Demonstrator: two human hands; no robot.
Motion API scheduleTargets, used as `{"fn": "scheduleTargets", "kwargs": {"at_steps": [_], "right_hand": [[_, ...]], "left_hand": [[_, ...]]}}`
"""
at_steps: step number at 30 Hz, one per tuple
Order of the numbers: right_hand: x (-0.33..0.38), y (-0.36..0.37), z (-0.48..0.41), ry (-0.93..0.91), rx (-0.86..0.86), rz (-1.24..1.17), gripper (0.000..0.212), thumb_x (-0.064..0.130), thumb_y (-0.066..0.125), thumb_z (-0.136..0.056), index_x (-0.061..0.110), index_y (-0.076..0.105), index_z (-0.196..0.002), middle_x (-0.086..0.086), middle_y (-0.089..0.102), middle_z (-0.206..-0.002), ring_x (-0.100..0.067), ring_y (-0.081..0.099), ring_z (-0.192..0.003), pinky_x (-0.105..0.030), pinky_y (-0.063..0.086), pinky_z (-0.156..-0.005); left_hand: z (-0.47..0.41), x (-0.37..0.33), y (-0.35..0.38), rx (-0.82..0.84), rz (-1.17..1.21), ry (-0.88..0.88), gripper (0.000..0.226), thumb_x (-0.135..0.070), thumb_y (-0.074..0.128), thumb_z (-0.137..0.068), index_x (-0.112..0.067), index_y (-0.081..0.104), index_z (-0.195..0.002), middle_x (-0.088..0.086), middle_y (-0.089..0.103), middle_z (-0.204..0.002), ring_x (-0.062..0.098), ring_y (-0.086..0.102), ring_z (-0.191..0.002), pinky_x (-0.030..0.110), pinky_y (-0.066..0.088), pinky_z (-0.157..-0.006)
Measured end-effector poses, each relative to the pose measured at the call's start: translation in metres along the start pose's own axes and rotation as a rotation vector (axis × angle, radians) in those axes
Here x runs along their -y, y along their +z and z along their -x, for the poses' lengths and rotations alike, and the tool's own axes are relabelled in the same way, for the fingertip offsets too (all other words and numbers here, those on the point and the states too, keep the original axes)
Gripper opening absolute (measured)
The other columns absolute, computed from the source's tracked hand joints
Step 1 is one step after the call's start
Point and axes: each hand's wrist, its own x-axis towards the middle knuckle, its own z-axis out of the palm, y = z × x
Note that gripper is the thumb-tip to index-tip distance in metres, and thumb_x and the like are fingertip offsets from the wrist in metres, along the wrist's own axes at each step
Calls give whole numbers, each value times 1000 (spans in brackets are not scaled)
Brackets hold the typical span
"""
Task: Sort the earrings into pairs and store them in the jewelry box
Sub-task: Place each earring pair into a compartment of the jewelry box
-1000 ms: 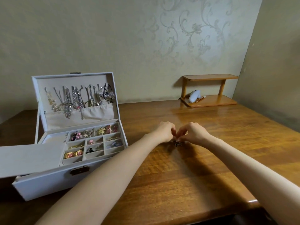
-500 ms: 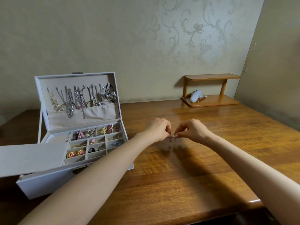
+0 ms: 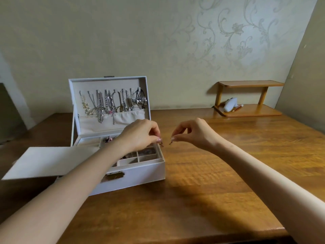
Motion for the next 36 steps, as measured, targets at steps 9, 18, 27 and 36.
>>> {"fn": "scheduleTargets", "kwargs": {"at_steps": [9, 18, 27, 36], "right_hand": [[56, 39, -13, -166, 56, -113, 15, 28, 75, -76, 17, 75, -87, 8, 68, -76, 14, 49, -53, -6, 35, -49], [84, 76, -27, -201, 113, -147, 10, 24, 75, -77, 19, 75, -85, 5, 73, -80, 12, 51, -54, -8, 36, -52], [88, 92, -35, -214, 148, -148, 10, 25, 74, -76, 19, 75, -84, 4, 73, -81, 10, 51, -54, -10, 35, -51], [93, 95, -38, -221, 173, -106, 13, 28, 75, -76, 22, 75, -87, 7, 68, -79, 4, 49, -56, -12, 32, -54]], "left_hand": [[59, 52, -26, -100, 64, -163, 3, -21, 68, -82, -23, 66, -83, -11, 57, -72, 4, 46, -63, 24, 35, -57], [83, 82, -30, -69, 11, -243, 11, -26, 72, -79, -26, 64, -71, -7, 52, -59, 8, 44, -55, 26, 31, -52], [90, 84, -41, 82, -131, -244, 11, -24, 69, -82, -28, 62, -74, -12, 51, -66, 4, 47, -62, 22, 32, -53], [90, 86, -47, 136, -173, -240, 11, -25, 66, -84, -33, 63, -78, -13, 56, -79, 6, 52, -74, 23, 40, -62]]}}
